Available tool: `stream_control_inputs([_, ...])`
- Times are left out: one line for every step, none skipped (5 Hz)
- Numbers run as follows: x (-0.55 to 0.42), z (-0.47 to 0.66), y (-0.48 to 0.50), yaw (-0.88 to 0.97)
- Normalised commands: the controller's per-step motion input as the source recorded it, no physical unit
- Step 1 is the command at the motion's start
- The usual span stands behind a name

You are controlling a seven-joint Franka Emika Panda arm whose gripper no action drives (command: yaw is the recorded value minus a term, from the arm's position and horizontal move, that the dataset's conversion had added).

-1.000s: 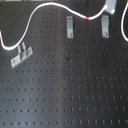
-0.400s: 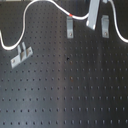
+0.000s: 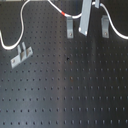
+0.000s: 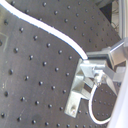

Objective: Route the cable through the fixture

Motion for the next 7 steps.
stream_control_inputs([0.098,0.19,0.198,-0.01])
stream_control_inputs([0.135,0.19,0.176,0.00])
stream_control_inputs([0.038,0.24,0.081,0.00])
stream_control_inputs([0.001,0.38,0.008,-0.04])
stream_control_inputs([0.003,0.31,0.007,-0.04])
stream_control_inputs([0.003,0.33,0.008,-0.03])
stream_control_inputs([-0.097,0.21,0.039,-0.06])
